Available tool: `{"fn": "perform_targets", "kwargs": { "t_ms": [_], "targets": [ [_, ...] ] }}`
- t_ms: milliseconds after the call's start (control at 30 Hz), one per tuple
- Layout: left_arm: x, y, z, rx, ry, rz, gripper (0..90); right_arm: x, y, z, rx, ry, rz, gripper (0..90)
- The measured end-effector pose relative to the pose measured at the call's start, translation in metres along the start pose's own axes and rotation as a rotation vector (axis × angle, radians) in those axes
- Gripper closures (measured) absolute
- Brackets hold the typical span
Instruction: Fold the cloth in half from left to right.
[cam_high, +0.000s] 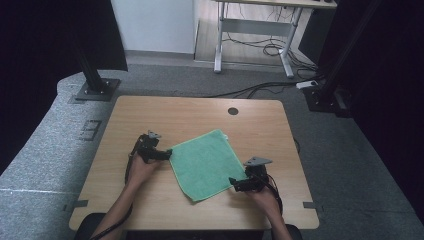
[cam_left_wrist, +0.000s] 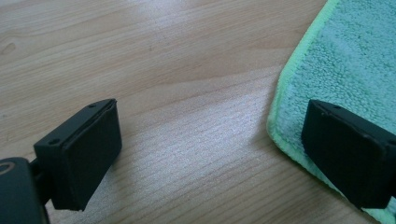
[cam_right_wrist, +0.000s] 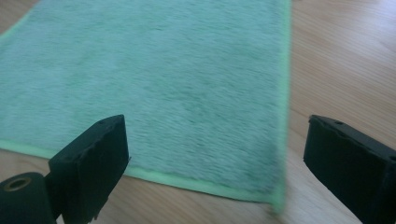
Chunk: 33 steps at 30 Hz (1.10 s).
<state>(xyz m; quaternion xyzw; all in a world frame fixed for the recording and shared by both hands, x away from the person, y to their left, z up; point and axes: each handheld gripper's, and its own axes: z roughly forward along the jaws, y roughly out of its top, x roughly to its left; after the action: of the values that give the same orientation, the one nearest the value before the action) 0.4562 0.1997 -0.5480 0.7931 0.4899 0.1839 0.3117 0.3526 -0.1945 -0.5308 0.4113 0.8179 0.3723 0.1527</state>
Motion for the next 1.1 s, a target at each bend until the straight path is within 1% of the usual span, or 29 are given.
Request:
{"fn": "perform_targets", "kwargs": {
  "t_ms": [233,500,767,867,1100],
  "targets": [
    [0.0,0.0,0.0,-0.001,-0.002,0.003,5.9,0.022,0.007,0.007,0.008,0.083,-0.045,7.3],
    [0.0,0.0,0.0,0.001,-0.002,0.005,5.9,0.047,0.013,0.014,0.015,0.162,-0.097,9.0],
    [0.0,0.0,0.0,0.0,-0.001,0.005,5.9,0.072,0.017,0.022,0.033,0.239,-0.14,12.7],
    [0.0,0.0,0.0,0.001,-0.002,0.005,5.9,0.084,0.019,0.027,0.038,0.266,-0.161,12.8],
    [0.0,0.0,0.0,-0.003,-0.001,0.003,5.9,0.105,0.021,0.035,0.061,0.323,-0.191,13.1]
  ]
}}
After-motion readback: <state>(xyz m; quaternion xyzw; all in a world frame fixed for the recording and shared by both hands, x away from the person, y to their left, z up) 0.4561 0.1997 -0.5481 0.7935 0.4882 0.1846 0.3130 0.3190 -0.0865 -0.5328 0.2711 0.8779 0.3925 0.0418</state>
